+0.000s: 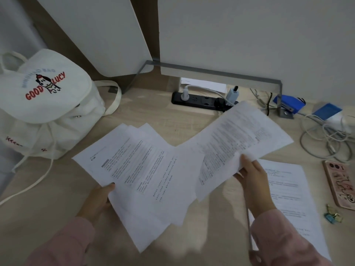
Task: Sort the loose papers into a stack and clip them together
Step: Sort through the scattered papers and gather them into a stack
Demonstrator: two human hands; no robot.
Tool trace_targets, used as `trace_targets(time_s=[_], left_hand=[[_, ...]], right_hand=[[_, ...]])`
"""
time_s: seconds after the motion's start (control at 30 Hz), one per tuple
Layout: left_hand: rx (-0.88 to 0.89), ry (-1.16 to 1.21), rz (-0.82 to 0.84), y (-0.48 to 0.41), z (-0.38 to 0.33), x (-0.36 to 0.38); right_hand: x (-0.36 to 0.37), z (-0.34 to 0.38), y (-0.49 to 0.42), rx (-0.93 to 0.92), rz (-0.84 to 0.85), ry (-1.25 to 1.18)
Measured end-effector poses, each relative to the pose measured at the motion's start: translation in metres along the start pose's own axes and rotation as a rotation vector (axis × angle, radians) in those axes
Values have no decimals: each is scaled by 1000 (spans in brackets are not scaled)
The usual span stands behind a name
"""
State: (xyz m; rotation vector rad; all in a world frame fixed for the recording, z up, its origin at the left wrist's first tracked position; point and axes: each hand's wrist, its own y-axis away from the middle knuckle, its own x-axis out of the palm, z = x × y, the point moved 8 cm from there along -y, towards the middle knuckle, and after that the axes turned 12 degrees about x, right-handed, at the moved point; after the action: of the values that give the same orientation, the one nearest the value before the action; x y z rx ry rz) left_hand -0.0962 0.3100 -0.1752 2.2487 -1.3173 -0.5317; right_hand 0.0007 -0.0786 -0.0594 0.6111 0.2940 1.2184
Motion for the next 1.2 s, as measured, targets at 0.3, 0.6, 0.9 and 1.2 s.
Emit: trace_targets(time_s=[0.3, 0.6, 0.9, 1.2], left_hand=[[14, 11, 23, 11, -5, 13], [-35, 189, 86, 31, 0, 33], [-34, 250, 130, 36, 5, 38], [-7, 338, 182, 45, 4, 50]], right_hand=[[44, 67, 29, -135, 196, -243], [67, -5, 28, 69, 267, -415], [79, -71, 23, 397, 247, -494], [91, -75, 26, 435, 258, -523]])
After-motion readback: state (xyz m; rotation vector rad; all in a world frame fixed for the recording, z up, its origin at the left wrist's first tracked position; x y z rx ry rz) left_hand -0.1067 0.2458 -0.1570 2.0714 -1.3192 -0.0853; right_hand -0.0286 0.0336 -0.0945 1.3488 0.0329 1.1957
